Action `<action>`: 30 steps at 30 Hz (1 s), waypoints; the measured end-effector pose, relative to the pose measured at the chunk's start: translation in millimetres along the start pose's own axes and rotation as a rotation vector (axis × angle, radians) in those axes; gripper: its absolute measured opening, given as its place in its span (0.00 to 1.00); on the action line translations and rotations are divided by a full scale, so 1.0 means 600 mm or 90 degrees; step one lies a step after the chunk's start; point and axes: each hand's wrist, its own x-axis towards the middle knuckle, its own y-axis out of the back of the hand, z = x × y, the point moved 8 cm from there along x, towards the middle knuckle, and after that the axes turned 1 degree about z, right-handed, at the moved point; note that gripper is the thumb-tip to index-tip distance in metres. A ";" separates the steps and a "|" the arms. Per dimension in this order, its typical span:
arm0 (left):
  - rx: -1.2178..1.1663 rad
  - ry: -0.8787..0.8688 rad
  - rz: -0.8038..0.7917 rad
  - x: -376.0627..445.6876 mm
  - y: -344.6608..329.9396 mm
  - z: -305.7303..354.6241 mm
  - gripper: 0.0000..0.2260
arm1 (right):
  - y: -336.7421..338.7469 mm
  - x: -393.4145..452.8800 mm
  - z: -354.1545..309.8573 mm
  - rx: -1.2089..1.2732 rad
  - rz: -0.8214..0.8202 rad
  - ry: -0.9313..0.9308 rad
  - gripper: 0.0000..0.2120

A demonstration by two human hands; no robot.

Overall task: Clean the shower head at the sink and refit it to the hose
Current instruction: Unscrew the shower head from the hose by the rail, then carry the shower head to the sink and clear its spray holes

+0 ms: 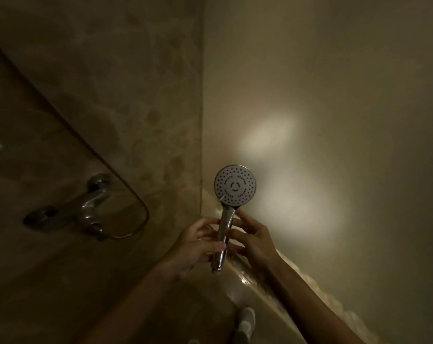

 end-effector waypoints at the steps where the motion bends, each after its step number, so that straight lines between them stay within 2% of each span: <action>1: 0.012 0.016 -0.017 -0.001 -0.017 -0.014 0.24 | 0.021 -0.015 0.016 0.012 0.027 -0.007 0.28; 8: 0.146 0.076 -0.166 -0.020 -0.174 -0.095 0.23 | 0.163 -0.151 0.093 0.097 0.208 -0.039 0.33; 15: 0.270 0.142 -0.338 -0.068 -0.342 -0.210 0.25 | 0.291 -0.330 0.171 0.190 0.355 -0.039 0.30; 18: 0.309 0.174 -0.401 -0.114 -0.420 -0.267 0.25 | 0.340 -0.429 0.217 0.234 0.415 -0.043 0.30; 23: 0.387 0.216 -0.513 -0.231 -0.562 -0.366 0.18 | 0.408 -0.623 0.294 0.296 0.500 -0.048 0.30; 26: 0.419 0.232 -0.563 -0.305 -0.645 -0.422 0.18 | 0.446 -0.738 0.332 0.342 0.560 -0.021 0.23; 30: 0.456 0.247 -0.629 -0.397 -0.746 -0.494 0.18 | 0.493 -0.874 0.388 0.394 0.640 0.005 0.20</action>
